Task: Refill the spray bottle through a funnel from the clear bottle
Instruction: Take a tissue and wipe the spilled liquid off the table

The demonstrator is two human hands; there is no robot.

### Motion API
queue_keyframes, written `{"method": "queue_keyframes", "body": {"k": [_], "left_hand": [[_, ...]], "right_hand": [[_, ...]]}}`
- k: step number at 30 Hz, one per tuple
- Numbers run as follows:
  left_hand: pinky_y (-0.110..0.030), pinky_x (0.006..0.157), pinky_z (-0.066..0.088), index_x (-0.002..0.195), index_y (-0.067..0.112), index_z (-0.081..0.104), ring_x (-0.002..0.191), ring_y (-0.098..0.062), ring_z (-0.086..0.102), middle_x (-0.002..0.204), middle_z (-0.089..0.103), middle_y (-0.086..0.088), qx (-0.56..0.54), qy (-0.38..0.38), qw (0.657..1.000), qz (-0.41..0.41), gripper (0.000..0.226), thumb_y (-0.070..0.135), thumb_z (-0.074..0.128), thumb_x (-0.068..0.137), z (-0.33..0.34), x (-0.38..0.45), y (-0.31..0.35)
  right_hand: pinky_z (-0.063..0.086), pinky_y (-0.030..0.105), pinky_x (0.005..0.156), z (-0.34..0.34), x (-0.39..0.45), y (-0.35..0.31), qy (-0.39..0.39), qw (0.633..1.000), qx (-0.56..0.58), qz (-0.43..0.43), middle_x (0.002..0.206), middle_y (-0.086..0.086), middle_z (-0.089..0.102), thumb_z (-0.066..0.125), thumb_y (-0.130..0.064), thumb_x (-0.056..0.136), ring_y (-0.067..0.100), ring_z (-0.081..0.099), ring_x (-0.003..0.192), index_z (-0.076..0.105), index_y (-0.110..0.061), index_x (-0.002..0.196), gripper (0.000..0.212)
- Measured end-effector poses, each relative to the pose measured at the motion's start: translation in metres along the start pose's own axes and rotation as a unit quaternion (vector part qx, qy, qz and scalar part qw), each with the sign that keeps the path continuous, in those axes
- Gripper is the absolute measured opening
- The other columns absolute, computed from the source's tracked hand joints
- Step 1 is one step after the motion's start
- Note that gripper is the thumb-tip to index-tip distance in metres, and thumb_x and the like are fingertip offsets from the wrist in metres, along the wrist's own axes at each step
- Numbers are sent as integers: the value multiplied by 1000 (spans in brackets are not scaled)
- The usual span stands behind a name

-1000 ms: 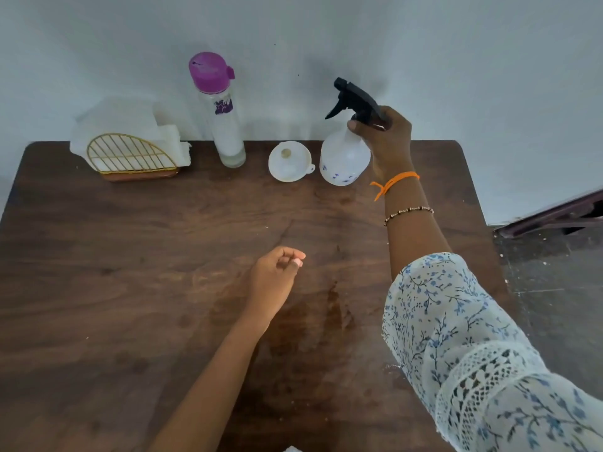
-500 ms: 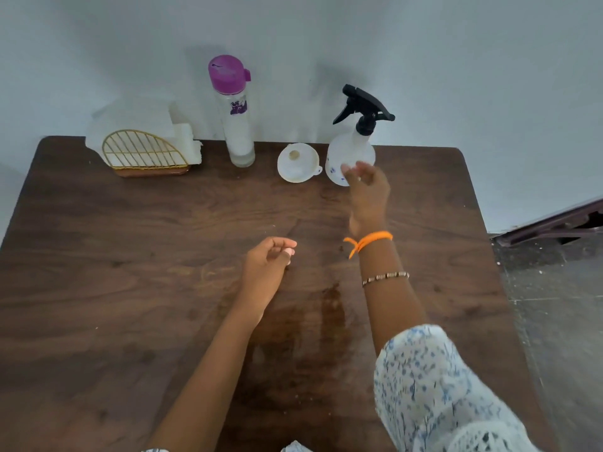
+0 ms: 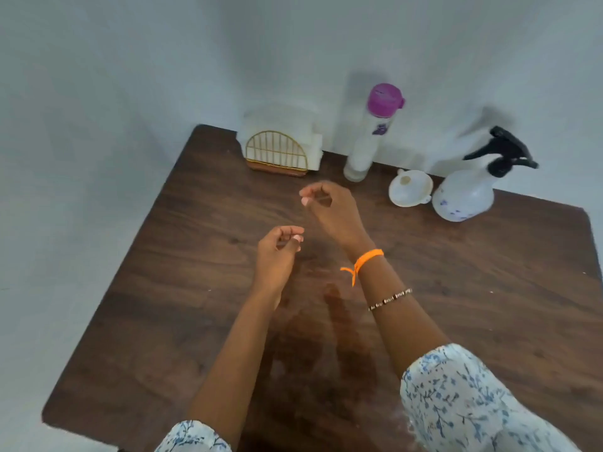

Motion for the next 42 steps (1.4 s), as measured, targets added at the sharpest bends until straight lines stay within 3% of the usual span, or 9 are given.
{"method": "queue_keyframes", "body": {"k": [6, 11, 14, 17, 21, 25, 32, 37, 42], "left_hand": [[-15, 69, 45, 84, 25, 64, 75, -8, 56, 81, 61, 5, -6, -2, 1000, -7, 19, 9, 55, 88, -35, 19, 5], [-18, 70, 43, 83, 25, 64, 76, -10, 56, 85, 62, 2, -8, -30, 999, -7, 22, 8, 52, 90, -55, 35, 6], [-19, 71, 43, 82, 27, 65, 76, -9, 56, 86, 62, 0, -9, -45, 999, -15, 23, 9, 52, 90, -65, 46, 3], [-19, 71, 42, 83, 27, 65, 75, -9, 55, 86, 62, -1, -13, -51, 998, -21, 22, 10, 53, 90, -72, 55, 3], [-14, 68, 42, 85, 27, 64, 77, -8, 57, 89, 63, -1, -8, -55, 998, -22, 20, 13, 52, 91, -79, 64, 5], [-13, 68, 43, 88, 27, 65, 83, -9, 59, 96, 65, -1, -6, -59, 998, -20, 18, 14, 52, 91, -84, 70, 5], [-28, 84, 49, 106, 29, 57, 83, -10, 62, 99, 61, 2, -115, -27, 992, -36, 25, 9, 47, 94, -92, 59, 10], [-20, 84, 50, 141, 0, 29, 113, -13, 57, 131, 50, -14, -74, -114, 988, -70, 42, 3, 32, 99, -111, 14, -1], [-24, 82, 53, 126, 21, 54, 107, -10, 62, 123, 61, 5, -164, -203, 960, -104, 42, 26, 49, 85, -118, -14, -36]], "right_hand": [[24, 29, 101, 29, 68, -15, 17, 974, -204, -96, 126, 14, 52, 53, 0, 82, 31, 45, 120, 57, -5, 117, 36], [15, 23, 101, 39, 107, -12, 83, 975, -205, 18, 149, 12, 24, 51, -11, 89, 32, 17, 134, 48, -15, 131, 43], [9, 16, 80, 44, 123, -5, 82, 974, -203, 58, 147, 8, 30, 48, -13, 90, 28, 18, 137, 48, -19, 131, 41], [15, 20, 91, 44, 134, -6, 112, 976, -178, 51, 140, 3, 41, 43, -9, 92, 26, 24, 132, 49, -18, 129, 39], [32, 22, 101, 41, 132, -26, 211, 976, -54, -6, 125, 2, 56, 48, 1, 88, 18, 43, 119, 60, -15, 118, 36], [48, 16, 80, 33, 124, -48, 313, 921, 231, -12, 100, 1, 65, 64, 3, 77, -1, 62, 86, 66, -10, 97, 24], [47, 28, 66, 48, 53, -56, 176, 892, 417, -5, 91, 5, 54, 52, 11, 81, 10, 60, 78, 52, -13, 89, 26], [48, 33, 85, 76, -29, -10, 49, 974, 203, 91, 105, 9, 64, 50, 0, 67, 18, 59, 97, 62, -17, 102, 41], [44, 17, 75, 97, -92, 32, 59, 989, -52, 121, 95, 1, 66, 57, 2, 76, 8, 57, 86, 64, -23, 88, 29]]}}
Point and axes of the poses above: each hand's wrist, its own x-axis towards the middle knuckle, its own z-axis out of the palm, y = z × x, the point moved 1 cm from there along x, towards the middle knuckle
